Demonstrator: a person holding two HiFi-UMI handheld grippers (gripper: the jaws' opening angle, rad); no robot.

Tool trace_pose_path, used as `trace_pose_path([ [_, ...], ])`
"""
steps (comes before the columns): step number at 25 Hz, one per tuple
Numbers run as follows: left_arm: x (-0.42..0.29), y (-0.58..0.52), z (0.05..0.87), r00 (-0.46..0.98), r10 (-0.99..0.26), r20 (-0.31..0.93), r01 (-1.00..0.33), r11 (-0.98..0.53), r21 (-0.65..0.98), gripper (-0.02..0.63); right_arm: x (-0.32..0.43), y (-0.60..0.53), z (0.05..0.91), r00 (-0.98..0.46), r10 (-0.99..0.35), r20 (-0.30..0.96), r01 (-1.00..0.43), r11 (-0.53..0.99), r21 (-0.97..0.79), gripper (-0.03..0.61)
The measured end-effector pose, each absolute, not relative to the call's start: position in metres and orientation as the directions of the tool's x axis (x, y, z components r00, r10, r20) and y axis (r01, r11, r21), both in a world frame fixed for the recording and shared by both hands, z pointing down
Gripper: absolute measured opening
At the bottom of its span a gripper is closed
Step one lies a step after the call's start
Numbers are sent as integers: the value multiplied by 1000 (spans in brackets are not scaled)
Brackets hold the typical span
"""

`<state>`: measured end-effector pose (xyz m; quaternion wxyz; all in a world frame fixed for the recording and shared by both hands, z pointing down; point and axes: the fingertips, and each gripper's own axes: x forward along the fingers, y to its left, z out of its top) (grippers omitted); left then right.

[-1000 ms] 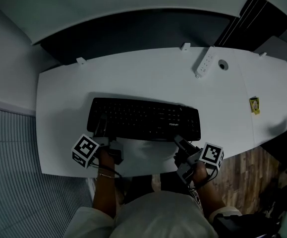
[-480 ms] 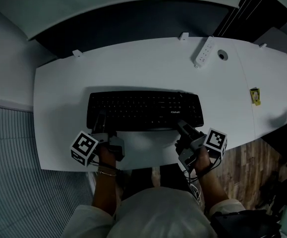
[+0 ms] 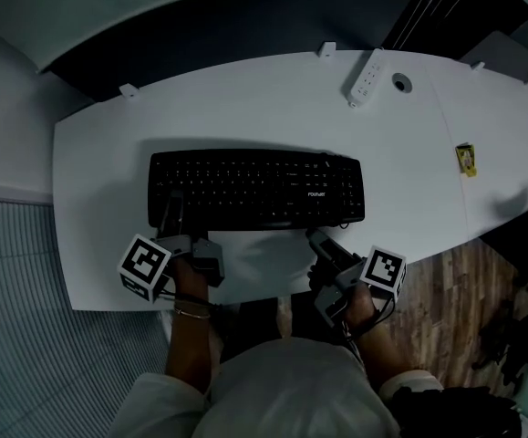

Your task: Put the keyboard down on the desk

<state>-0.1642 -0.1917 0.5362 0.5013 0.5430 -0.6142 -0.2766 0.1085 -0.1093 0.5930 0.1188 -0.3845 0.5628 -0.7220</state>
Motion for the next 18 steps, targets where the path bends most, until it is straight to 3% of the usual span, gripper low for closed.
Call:
trace_pose_path([
  [16,-159,-186,552,137,-930,340,-417,258,872,127,44,-126,600,-707,-613,352,-191,-314,-930,216],
  [18,-158,-186,555,145,-928,344,-416,258,872,130,41,-128,601,-703,-613,360,-207,-307,-929,147],
])
